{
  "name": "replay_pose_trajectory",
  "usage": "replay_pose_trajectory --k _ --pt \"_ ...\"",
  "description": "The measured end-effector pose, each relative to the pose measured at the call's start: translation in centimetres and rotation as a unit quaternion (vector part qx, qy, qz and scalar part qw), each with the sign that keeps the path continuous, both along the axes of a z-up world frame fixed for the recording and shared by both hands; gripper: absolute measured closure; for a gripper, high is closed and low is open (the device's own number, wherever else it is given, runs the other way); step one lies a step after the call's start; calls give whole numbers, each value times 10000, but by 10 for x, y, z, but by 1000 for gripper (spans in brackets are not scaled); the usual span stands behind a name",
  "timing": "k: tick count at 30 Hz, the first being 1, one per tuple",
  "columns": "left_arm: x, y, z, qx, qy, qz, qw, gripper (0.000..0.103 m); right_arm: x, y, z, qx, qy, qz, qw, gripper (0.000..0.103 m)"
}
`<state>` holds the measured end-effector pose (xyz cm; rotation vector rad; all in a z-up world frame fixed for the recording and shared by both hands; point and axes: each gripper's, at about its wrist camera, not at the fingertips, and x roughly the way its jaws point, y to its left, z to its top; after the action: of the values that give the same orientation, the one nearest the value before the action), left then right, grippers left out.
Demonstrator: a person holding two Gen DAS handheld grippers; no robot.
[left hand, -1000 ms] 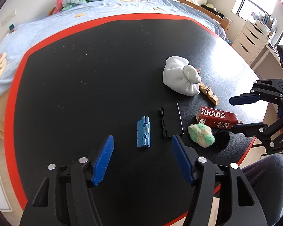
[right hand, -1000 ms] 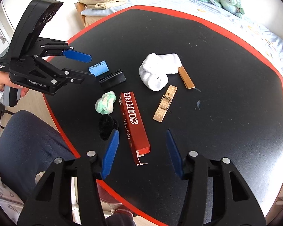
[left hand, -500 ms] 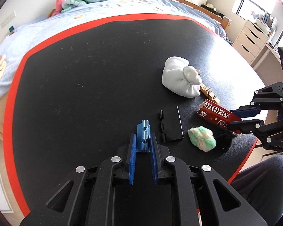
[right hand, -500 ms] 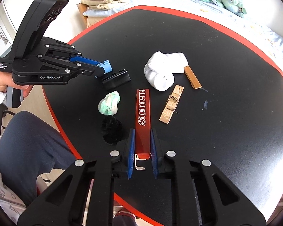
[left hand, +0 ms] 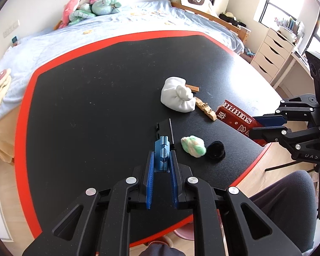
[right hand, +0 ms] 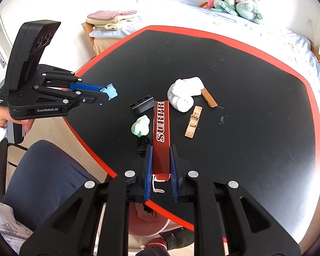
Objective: Collect trash
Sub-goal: 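Carry the red box and blue item toward the pink wastebasket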
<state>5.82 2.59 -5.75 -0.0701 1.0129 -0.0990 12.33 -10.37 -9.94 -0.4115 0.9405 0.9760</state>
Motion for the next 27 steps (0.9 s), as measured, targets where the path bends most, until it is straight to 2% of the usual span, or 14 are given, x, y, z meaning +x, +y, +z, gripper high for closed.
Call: replay_pose_trajectory --k 8,15,27 --pt "-29 -28 22 -69 -208 -157 9996 89 -29 -21 19 202 -91 -244 9995 88" --pt "-58 -52 24 -121 -234 -307 9992 89 -62 -37 27 257 -164 -416 9987 88" --pt "-96 -81 16 -264 -154 -513 9982 89 -117 -60 10 165 44 -575 9982 88"
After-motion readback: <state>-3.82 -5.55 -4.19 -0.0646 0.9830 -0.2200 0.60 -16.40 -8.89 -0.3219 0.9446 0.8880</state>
